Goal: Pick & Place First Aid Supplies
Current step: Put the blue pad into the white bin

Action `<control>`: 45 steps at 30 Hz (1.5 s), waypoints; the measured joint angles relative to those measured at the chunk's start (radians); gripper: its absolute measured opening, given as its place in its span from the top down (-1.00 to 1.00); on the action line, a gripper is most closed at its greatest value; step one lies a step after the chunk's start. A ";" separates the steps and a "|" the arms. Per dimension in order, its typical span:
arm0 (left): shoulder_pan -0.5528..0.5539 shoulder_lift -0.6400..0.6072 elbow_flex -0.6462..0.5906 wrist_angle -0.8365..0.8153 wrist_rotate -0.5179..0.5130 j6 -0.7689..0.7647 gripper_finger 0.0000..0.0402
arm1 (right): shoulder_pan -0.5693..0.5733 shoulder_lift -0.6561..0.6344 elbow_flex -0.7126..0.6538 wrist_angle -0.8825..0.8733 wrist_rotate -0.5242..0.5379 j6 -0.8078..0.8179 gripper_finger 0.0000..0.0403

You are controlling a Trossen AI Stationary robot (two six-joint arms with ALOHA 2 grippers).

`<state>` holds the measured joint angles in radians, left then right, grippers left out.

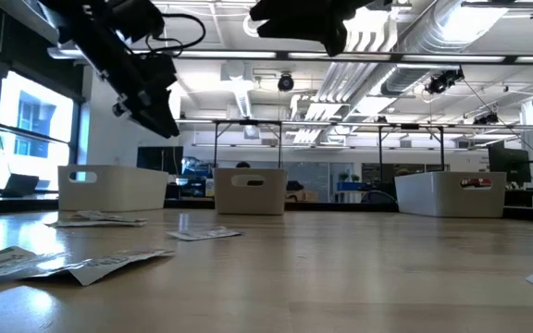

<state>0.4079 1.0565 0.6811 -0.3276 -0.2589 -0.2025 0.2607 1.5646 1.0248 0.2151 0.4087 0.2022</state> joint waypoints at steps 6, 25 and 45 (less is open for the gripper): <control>-0.157 -0.022 -0.137 0.165 -0.061 -0.077 0.20 | -0.005 0.000 0.000 0.073 0.019 -0.053 0.30; -0.372 -0.021 -0.300 0.474 -0.153 -0.106 0.20 | 0.034 0.000 0.125 -0.134 0.001 -0.171 0.30; -0.395 -0.020 -0.309 0.456 -0.252 -0.106 0.20 | 0.101 0.150 0.303 -0.835 -0.503 0.265 0.30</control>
<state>0.0124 1.0364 0.3717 0.1282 -0.5111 -0.3088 0.3612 1.7145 1.3276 -0.6203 -0.0940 0.4676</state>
